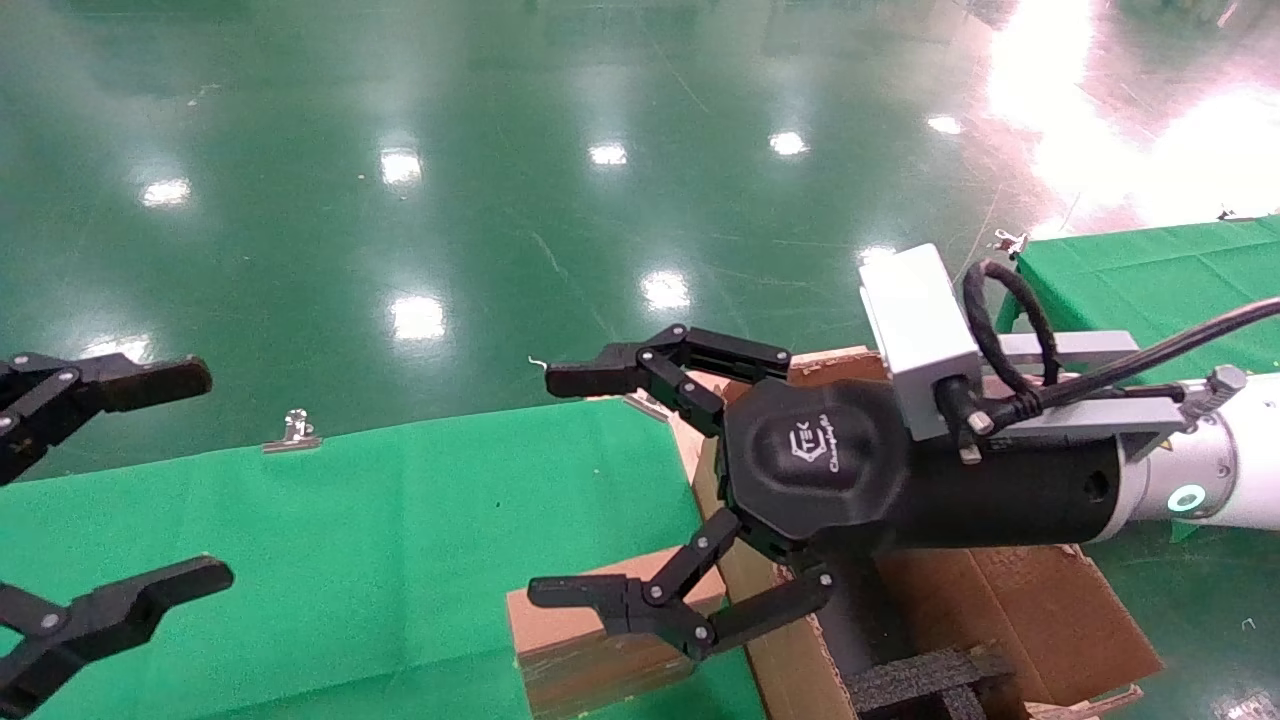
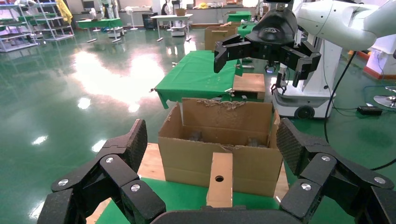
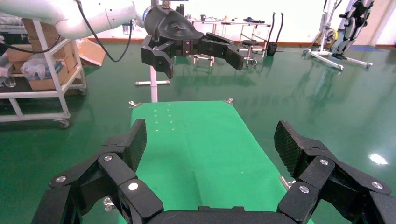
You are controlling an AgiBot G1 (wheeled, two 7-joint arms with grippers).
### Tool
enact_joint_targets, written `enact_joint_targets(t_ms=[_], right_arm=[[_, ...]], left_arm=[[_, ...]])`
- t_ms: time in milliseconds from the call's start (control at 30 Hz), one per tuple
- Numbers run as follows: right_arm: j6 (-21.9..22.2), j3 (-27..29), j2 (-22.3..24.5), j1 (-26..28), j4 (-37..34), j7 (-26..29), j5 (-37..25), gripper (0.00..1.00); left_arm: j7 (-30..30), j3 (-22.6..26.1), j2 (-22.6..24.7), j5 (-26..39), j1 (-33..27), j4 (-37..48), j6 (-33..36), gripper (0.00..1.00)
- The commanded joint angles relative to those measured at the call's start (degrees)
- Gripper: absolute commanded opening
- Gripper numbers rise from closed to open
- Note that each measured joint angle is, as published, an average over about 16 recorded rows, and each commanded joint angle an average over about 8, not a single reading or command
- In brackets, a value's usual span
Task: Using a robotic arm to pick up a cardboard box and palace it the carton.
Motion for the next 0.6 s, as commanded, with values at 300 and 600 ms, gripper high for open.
enact_joint_targets(t_ms=[300, 600], right_arm=[[0.0, 0.0, 0.0, 0.0, 0.0, 0.0, 0.0, 1.00], [0.0, 0.0, 0.0, 0.0, 0.0, 0.0, 0.0, 1.00]], left_arm=[[0.0, 0.0, 0.0, 0.0, 0.0, 0.0, 0.0, 1.00], [0.0, 0.0, 0.0, 0.0, 0.0, 0.0, 0.0, 0.90]])
